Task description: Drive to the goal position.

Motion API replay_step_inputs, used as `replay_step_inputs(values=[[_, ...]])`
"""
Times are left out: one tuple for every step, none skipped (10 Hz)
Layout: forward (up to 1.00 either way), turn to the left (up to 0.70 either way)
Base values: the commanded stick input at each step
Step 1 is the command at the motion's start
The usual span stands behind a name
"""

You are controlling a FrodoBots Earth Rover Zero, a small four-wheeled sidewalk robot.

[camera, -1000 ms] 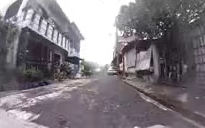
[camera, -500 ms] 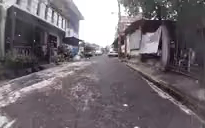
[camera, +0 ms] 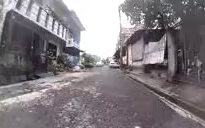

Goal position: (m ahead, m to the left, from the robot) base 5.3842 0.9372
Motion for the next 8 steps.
replay_step_inputs(values=[[1.0, 0.0], [1.0, 0.0], [1.0, 0.0], [1.0, 0.0], [1.0, 0.0], [1.0, 0.0], [1.0, 0.0], [1.0, 0.0]])
